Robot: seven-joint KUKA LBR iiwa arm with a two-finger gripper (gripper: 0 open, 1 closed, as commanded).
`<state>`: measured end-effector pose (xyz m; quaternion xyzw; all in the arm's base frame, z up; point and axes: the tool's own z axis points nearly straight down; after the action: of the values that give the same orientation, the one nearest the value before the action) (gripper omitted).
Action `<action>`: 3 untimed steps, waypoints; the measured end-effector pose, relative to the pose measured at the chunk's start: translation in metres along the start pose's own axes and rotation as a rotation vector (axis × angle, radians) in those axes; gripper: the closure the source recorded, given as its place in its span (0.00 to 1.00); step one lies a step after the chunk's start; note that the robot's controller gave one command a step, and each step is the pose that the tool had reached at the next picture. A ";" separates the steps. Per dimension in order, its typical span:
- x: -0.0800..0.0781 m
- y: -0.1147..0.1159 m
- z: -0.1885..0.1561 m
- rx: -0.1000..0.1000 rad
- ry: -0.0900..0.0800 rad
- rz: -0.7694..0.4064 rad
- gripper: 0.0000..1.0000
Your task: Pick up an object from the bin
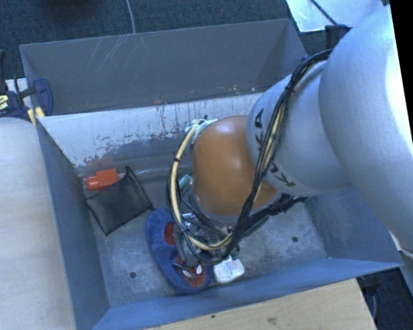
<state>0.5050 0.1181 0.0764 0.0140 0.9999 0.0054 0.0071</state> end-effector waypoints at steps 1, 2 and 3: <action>-0.005 0.014 0.003 0.016 0.005 -0.028 1.00; -0.002 0.018 0.002 0.017 0.001 0.008 1.00; 0.003 0.025 0.002 0.013 -0.007 0.003 1.00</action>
Offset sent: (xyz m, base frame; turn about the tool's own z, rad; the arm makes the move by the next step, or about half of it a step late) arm 0.0012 0.0176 -0.0064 -0.0294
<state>0.5029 0.1432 0.0748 0.0154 0.9998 -0.0013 0.0102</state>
